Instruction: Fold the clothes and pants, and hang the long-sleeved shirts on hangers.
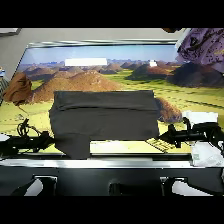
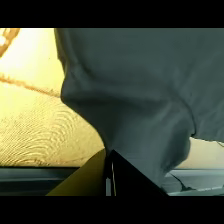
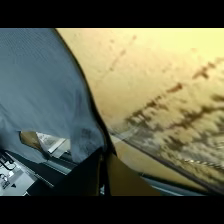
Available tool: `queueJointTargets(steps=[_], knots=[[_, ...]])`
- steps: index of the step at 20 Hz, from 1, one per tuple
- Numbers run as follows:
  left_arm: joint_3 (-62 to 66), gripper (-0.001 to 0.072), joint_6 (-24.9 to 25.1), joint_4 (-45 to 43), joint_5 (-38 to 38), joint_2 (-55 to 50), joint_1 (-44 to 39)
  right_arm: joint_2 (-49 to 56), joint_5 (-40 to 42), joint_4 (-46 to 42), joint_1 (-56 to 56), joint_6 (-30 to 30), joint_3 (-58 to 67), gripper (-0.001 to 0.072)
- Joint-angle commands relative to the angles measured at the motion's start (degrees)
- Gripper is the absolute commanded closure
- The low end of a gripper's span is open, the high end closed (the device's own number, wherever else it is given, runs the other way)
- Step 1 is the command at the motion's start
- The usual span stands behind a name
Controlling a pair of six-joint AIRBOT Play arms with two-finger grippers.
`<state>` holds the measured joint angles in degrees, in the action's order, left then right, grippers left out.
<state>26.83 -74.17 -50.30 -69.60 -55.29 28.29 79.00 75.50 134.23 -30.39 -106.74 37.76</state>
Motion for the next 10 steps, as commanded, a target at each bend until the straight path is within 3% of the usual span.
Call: queueJointTargets(steps=[1,5,10], knots=[[4.0,0.0689,-7.2,-5.4,-5.0,5.5,0.1,-6.2,1.6,-4.5,0.0,5.3,0.0,0.0676],[4.2,0.0689,-16.1,-11.0,-11.2,18.9,0.1,-17.8,5.9,-12.1,0.0,12.2,0.0,0.0676],[4.2,0.0689,-16.3,-10.1,-17.8,29.0,0.1,-27.3,10.4,-14.0,0.0,17.0,1.4,0.0676]])
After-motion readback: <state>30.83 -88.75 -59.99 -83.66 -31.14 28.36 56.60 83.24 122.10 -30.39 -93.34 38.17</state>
